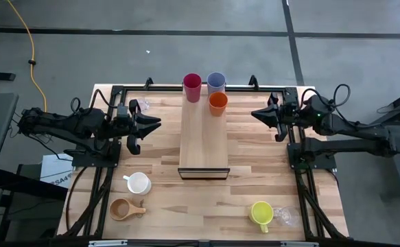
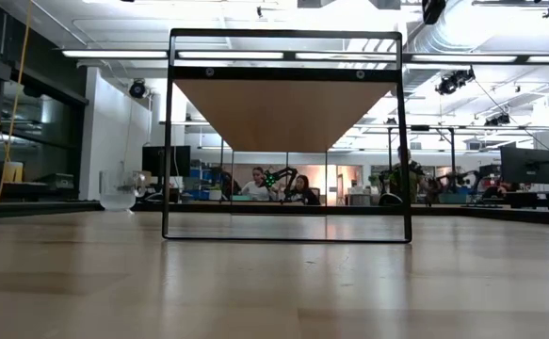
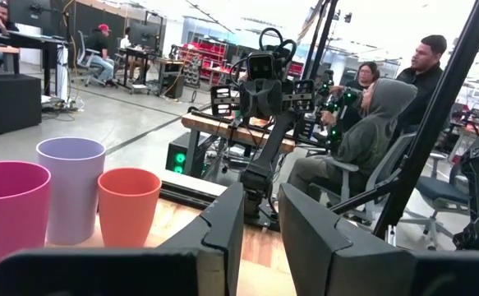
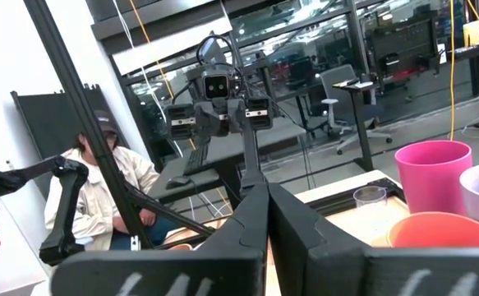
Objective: Stack small to large cups/mugs on shelf
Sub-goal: Put the white mug on the shelf
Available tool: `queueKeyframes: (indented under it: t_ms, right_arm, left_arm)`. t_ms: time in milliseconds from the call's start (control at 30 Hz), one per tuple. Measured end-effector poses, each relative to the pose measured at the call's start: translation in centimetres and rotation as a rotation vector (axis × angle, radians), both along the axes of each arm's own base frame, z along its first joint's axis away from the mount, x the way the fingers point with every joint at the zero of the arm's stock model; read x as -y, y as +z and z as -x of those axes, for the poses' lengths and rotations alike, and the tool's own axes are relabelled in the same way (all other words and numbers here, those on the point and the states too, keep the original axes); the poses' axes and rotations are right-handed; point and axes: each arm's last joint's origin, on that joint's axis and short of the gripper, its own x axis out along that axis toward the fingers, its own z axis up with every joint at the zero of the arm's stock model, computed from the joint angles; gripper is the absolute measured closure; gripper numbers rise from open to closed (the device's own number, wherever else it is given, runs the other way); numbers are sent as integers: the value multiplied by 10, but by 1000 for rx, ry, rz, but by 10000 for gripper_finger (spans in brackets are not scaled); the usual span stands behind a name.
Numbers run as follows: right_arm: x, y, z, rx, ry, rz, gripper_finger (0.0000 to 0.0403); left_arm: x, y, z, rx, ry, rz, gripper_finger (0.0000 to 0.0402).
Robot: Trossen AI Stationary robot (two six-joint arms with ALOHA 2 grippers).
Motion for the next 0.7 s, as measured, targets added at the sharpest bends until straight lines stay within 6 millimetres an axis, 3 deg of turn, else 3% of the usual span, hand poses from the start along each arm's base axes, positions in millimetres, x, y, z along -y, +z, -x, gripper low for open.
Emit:
queueKeyframes:
  t_ms: [700]
  right_arm:
    - [2, -1, 0, -11, -74, -15, 403]
  left_arm:
    - [-1, -8, 0, -95, 19, -29, 332]
